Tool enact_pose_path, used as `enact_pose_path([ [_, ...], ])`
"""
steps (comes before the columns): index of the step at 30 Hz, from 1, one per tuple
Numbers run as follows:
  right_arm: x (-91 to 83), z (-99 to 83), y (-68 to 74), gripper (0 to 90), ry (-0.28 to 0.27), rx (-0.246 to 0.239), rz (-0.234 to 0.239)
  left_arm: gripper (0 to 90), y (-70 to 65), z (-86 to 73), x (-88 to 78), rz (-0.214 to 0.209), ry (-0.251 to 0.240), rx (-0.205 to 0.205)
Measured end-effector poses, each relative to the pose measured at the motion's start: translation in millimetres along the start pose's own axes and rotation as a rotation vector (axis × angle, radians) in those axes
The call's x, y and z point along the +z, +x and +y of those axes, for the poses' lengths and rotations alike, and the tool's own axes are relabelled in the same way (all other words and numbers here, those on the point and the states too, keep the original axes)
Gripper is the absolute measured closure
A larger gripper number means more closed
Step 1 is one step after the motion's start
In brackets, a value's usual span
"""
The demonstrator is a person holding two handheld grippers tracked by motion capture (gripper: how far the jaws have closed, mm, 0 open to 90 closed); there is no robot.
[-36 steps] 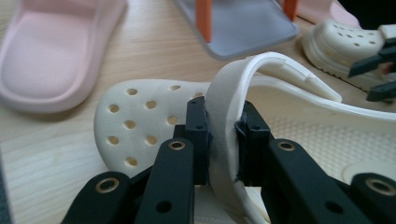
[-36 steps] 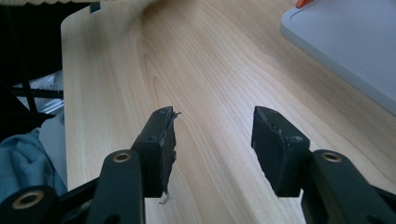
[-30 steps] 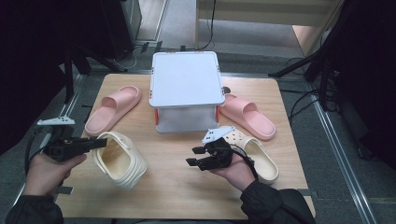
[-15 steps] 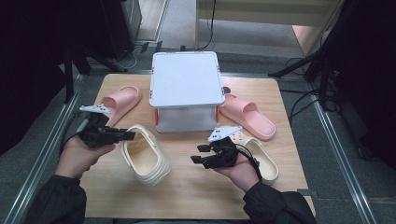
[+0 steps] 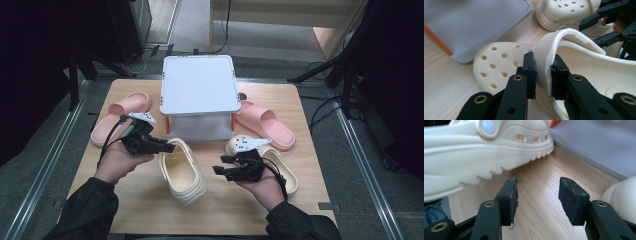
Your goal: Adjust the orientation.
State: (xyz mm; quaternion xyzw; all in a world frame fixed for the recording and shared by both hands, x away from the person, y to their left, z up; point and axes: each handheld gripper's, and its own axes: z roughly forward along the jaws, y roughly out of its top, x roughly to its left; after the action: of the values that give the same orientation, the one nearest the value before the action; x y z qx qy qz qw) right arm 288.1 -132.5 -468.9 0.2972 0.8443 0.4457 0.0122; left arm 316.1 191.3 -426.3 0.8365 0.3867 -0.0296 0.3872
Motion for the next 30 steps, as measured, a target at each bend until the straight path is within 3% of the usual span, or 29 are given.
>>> enact_pose_path([
  [5, -3.9, -5.4, 1.6, 50.4, 0.003, 0.013, -0.018, 75.6, -1.7, 2.4, 14.1, -0.05, 0.01, -0.001],
  [14, -6.3, -12.3, 6.6, 50.4, 0.014, 0.02, -0.023, 71.8, -13.9, -0.6, 36.3, -0.092, 0.083, 0.064],
  [22, -1.7, -13.1, 9.6, 50.3, 0.03, 0.013, -0.014, 69.4, -11.7, -3.6, 37.4, -0.129, 0.073, 0.043],
  [30, 1.9, -12.6, 12.7, 50.2, 0.03, 0.006, -0.005, 64.9, -19.8, -8.1, 47.0, -0.156, 0.105, 0.069],
])
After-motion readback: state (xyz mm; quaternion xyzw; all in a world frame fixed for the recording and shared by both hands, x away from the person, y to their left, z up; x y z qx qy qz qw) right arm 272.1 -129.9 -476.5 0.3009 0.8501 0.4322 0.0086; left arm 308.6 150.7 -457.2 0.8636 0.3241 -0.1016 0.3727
